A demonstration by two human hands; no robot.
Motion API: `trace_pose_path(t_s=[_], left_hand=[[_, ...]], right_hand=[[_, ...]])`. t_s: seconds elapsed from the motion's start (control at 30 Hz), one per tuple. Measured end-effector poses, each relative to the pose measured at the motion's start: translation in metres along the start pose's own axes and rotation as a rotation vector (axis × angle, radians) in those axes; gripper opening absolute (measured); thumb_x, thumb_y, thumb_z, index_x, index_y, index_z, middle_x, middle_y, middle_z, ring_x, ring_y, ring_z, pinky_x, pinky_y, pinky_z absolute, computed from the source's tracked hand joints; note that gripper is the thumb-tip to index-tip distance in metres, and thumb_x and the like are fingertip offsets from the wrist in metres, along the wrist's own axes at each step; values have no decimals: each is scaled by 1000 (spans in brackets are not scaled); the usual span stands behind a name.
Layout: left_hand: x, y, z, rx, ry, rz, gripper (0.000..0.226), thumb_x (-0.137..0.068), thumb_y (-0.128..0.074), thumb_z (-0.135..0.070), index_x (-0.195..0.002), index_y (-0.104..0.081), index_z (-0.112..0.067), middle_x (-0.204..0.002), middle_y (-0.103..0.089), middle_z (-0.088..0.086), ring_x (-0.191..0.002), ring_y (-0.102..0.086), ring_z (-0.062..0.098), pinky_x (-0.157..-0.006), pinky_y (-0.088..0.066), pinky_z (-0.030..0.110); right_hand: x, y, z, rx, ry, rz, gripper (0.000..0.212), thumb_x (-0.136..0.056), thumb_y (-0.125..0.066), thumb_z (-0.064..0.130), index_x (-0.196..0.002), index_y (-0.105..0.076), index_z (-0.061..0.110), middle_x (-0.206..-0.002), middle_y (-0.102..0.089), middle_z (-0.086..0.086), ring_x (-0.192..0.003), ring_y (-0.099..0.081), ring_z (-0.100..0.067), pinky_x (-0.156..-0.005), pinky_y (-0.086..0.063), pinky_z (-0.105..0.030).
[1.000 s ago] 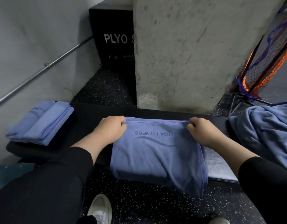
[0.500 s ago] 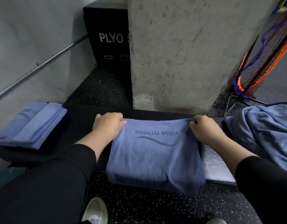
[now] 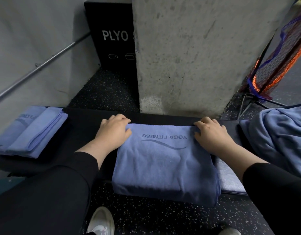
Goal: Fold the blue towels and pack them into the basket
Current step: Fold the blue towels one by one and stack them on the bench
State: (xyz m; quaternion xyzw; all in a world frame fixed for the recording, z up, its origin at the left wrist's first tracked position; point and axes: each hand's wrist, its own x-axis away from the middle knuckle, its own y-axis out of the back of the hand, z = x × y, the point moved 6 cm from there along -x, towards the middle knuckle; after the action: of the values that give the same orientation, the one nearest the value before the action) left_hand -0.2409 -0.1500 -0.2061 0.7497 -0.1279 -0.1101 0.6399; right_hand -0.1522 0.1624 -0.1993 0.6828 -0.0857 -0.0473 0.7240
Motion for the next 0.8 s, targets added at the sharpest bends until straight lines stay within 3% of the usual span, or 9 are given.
trace_pose_path(t_s=[0.07,0.2,0.27,0.37,0.47,0.6,0.7,0.8], left_hand=[[0,-1,2,29,-11,62,42,-98,-50,-33,-140,-55,-25,-144,-45,-7,-131,-41,17,-105,-30,39],[1,6,-4,30,12,92,17,-95,-53,-25,-110,-61,-26,-128,-49,-7,-120,-45,18,-94,-31,38],[5,10,-8,23,13,94,5,-93,-54,-23,-96,-56,-26,-118,-50,-8,-112,-47,17,-90,-31,36],[12,20,-10,127,7,57,9,-88,-58,-17,-83,-53,-22,-95,-57,-7,-91,-54,18,-83,-38,35],[19,31,-6,377,40,70,11,-87,-62,-11,-88,-56,-21,-85,-62,-3,-80,-58,17,-67,-44,31],[31,46,-5,495,28,158,28,-87,-65,-9,-108,-62,-26,-88,-66,-1,-76,-58,10,-65,-41,23],[43,59,0,439,41,185,20,-90,-68,-13,-105,-70,-25,-92,-70,-4,-82,-63,8,-66,-43,22],[59,78,4,484,78,110,9,-92,-71,-17,-96,-76,-23,-90,-73,-6,-87,-66,10,-69,-46,25]], right_hand=[[-1,0,-4,14,-11,17,43,-97,-51,39,-139,-52,27,-134,-49,-2,-128,-43,-28,-99,-39,-48],[-1,1,-5,-23,-26,38,36,-98,-53,38,-132,-56,28,-129,-54,-1,-127,-47,-26,-97,-37,-46],[1,3,-4,-73,-45,43,27,-95,-56,34,-121,-60,25,-123,-56,-1,-123,-49,-27,-94,-37,-45],[5,12,-4,-232,-79,28,12,-88,-62,25,-98,-56,23,-104,-60,-2,-107,-57,-30,-83,-38,-38],[11,30,-6,-532,-88,-47,16,-83,-65,12,-90,-53,19,-85,-62,-2,-86,-59,-28,-67,-36,-31],[25,58,-4,-663,-41,-101,29,-83,-67,5,-108,-62,18,-92,-64,1,-86,-58,-19,-67,-35,-24],[35,70,-10,-706,-33,-95,12,-85,-67,10,-90,-72,19,-82,-69,2,-77,-61,-15,-68,-43,-29],[48,80,-18,-934,-51,-86,8,-82,-73,18,-76,-68,17,-74,-66,2,-72,-57,-13,-74,-50,-37]])
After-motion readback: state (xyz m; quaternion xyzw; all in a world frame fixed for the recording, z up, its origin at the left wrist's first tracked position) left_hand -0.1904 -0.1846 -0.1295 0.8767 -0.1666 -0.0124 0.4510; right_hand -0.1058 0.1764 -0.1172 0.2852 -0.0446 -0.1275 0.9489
